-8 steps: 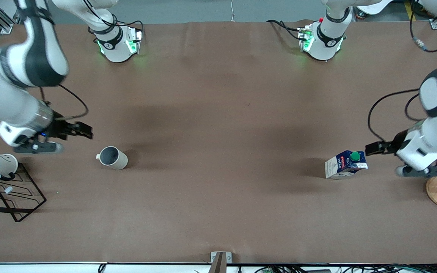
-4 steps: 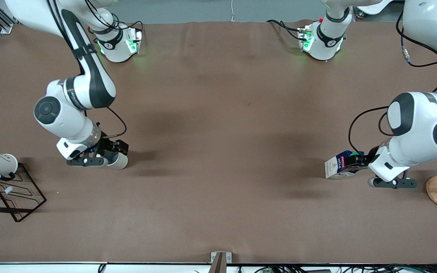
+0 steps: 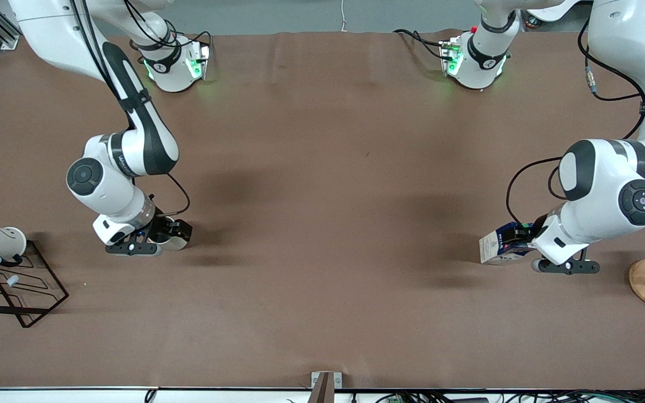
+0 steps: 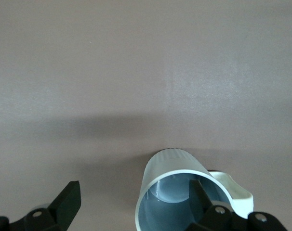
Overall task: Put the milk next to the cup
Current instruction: 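Grasp the white mug with the right gripper while the left gripper grasps the carton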
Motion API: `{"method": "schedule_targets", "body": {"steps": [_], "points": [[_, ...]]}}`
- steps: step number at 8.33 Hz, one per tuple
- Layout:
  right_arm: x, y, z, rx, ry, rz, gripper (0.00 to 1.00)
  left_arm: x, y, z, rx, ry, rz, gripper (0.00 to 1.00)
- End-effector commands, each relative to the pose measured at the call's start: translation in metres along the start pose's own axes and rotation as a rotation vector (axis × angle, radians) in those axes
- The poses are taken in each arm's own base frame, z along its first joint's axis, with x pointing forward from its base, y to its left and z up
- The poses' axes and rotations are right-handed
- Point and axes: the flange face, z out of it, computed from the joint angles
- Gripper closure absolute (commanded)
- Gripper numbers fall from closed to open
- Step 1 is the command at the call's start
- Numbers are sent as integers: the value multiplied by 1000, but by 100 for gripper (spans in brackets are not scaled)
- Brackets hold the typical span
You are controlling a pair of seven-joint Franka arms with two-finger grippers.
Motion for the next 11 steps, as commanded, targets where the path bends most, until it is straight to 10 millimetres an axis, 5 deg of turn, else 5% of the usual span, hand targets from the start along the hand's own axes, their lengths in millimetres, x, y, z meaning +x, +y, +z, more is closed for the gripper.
{"method": "schedule_targets", "body": {"steps": [1, 4, 7, 11], "points": [[-11, 1, 4, -6, -69, 9, 1, -7, -2, -6, 10, 13, 11, 43], [-11, -5, 7, -4, -63, 12, 6, -7, 1, -10, 10, 12, 0, 60], [-12, -5, 13, -8, -70, 8, 94, -8, 30, -40, -13, 58, 6, 60], [-13, -15, 11, -7, -68, 34, 100, -23, 102, -74, -60, 94, -40, 60]]}}
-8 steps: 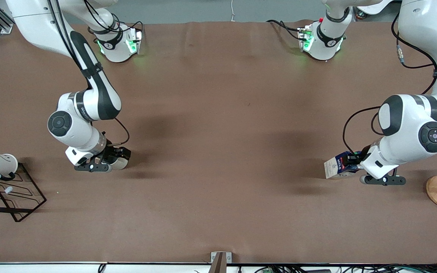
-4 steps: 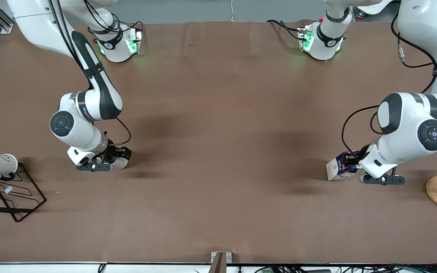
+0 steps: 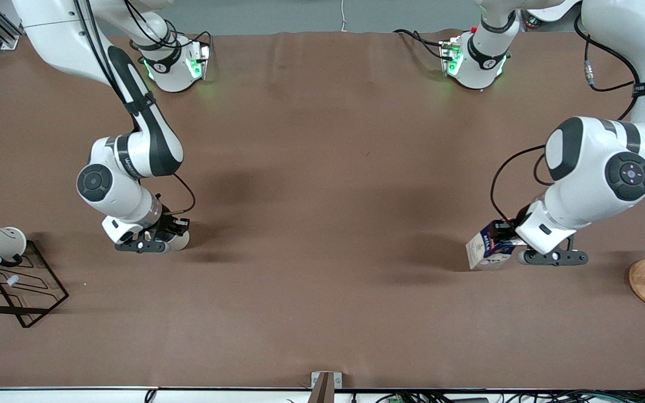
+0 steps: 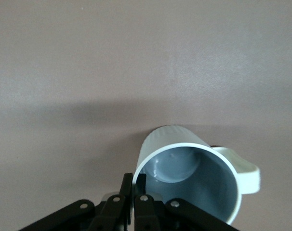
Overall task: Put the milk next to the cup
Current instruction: 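Grasp the white mug with the right gripper while the left gripper grasps the carton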
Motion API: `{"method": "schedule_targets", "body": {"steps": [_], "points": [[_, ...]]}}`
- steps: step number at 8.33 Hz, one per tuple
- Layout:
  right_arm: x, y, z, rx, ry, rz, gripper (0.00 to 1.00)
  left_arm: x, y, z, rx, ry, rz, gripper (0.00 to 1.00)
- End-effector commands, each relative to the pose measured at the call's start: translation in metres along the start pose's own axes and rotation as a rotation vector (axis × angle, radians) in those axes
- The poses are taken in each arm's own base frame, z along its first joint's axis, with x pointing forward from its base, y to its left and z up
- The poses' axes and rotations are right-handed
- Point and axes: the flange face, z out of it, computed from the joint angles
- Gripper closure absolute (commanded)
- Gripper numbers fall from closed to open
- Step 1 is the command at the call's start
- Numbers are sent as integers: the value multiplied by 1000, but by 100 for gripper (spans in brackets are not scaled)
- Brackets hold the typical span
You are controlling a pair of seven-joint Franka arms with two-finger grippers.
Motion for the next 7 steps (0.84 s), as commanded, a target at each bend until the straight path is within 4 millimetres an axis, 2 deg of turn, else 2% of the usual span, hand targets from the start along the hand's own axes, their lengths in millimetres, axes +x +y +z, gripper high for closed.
{"method": "schedule_targets", "body": {"steps": [1, 3, 4, 6, 7], "points": [[-3, -7, 1, 6, 2, 18, 100, -16, 36, -23, -15, 5, -27, 60], [4, -9, -13, 11, 14, 19, 100, -34, 82, -51, -35, 24, -32, 60], [13, -13, -28, 12, 4, 30, 100, -45, 105, -60, -43, 22, -46, 60], [28, -19, -53, 17, 7, 44, 100, -66, 137, -72, -40, -6, -44, 60], [30, -33, -63, 26, 25, 76, 100, -72, 148, -77, -43, -13, -46, 60]]}}
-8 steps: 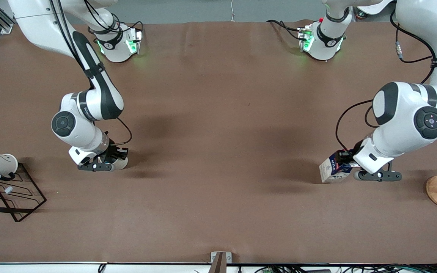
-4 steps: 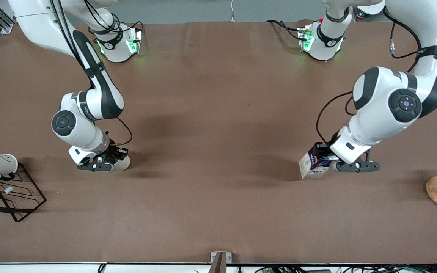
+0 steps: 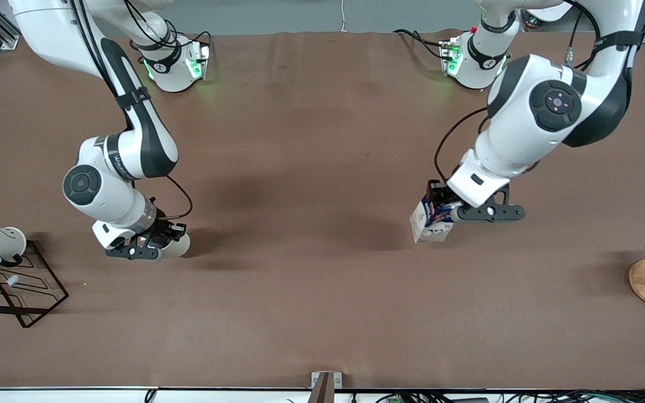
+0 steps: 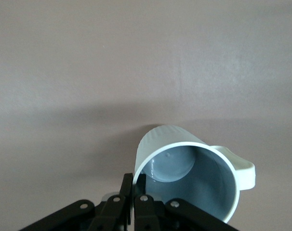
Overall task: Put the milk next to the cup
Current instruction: 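Carry the mug to the table middle while the left gripper lifts the carton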
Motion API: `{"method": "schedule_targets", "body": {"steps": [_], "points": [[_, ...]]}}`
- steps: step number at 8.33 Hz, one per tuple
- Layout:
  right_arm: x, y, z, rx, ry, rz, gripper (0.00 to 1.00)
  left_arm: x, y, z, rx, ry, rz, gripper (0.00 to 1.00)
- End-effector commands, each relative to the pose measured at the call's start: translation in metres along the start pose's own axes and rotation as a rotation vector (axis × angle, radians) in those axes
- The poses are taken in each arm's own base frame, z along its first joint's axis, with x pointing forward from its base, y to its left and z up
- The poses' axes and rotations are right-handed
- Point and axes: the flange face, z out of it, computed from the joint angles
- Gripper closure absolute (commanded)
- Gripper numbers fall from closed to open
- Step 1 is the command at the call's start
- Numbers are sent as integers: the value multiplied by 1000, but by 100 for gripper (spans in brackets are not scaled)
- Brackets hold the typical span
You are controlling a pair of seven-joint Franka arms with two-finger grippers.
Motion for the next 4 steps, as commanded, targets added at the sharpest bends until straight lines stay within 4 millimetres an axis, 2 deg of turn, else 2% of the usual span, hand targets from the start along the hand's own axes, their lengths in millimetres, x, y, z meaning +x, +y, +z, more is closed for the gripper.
{"method": "schedule_targets", "body": {"steps": [1, 3, 4], "points": [[-7, -50, -17, 17, 20, 50, 100, -10, 9, -16, 13, -27, -12, 60], [-41, -137, -19, 26, 32, 52, 100, -15, 15, -29, 3, -61, -10, 60], [-45, -171, -28, 44, 56, 33, 100, -14, 15, -31, -1, -60, -12, 60]]}}
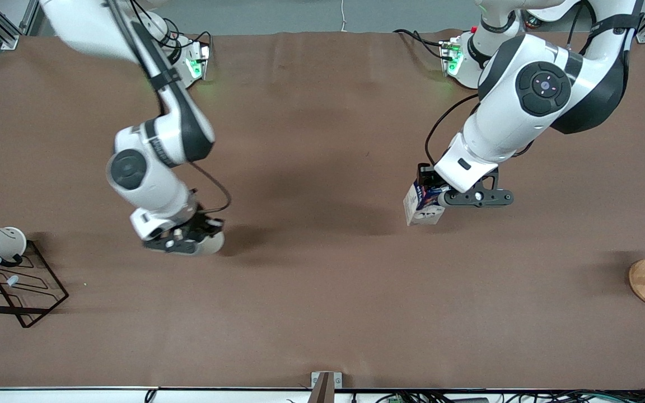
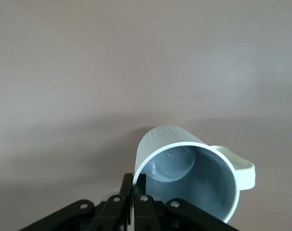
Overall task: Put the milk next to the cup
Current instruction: 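Carry the mug to the table middle while the left gripper lifts the carton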
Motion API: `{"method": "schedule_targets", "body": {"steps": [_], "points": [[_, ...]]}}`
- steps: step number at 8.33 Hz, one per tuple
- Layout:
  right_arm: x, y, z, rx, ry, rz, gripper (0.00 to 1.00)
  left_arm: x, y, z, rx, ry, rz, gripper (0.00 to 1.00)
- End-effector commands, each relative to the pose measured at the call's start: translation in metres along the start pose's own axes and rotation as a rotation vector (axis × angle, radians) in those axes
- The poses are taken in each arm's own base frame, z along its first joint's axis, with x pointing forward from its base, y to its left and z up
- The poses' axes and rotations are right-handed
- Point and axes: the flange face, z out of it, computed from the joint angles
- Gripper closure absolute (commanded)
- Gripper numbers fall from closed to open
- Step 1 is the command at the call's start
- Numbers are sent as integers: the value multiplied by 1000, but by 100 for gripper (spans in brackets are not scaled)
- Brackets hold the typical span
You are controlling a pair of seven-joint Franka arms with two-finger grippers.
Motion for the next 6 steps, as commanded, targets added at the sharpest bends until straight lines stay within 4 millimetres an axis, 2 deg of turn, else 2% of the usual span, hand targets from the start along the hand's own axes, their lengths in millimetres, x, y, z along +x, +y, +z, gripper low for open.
{"method": "schedule_targets", "body": {"steps": [1, 2, 4, 5, 6], "points": [[-15, -75, -1, 15, 22, -26, 100, -3, 1, -12, -16, -10, -16, 60], [-38, -118, 17, 1, 18, -21, 100, -2, 1, -14, -24, -9, -19, 60], [-72, -174, 55, -61, 25, -28, 100, -4, 5, -16, -38, -12, -19, 60], [-82, -195, 67, -78, 13, -38, 100, -5, 5, -16, -37, -13, -19, 60], [-84, -203, 70, -89, 5, -35, 100, -5, 5, -15, -38, -14, -20, 60]]}}
